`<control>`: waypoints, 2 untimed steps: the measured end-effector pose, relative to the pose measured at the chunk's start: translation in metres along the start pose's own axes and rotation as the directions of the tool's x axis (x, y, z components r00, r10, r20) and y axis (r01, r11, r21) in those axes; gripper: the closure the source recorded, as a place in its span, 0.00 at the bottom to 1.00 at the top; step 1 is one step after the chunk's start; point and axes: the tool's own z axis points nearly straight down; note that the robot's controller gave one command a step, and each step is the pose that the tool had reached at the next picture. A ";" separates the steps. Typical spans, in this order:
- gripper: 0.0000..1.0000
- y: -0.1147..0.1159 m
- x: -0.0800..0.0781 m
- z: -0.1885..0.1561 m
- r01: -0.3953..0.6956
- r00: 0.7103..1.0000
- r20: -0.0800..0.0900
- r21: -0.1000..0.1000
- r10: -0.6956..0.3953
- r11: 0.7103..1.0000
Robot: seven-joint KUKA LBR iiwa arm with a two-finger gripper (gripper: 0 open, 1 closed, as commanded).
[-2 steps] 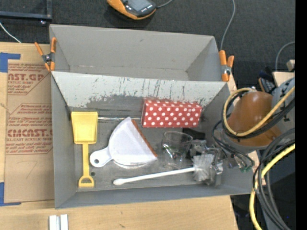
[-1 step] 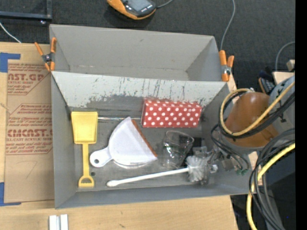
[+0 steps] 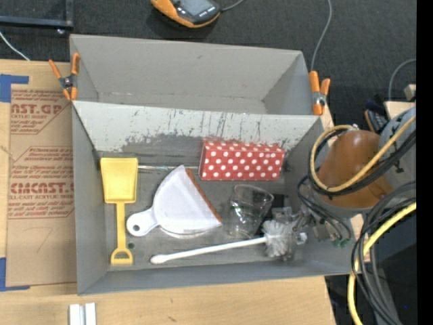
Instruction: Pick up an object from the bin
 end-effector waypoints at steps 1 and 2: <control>1.00 0.001 0.001 -0.003 0.000 1.000 -0.003 -0.001 0.000 1.000; 1.00 0.001 0.002 -0.013 0.001 1.000 -0.008 -0.003 -0.001 1.000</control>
Offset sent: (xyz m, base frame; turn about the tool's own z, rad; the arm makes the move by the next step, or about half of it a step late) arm 0.0000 0.0000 0.0450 0.0000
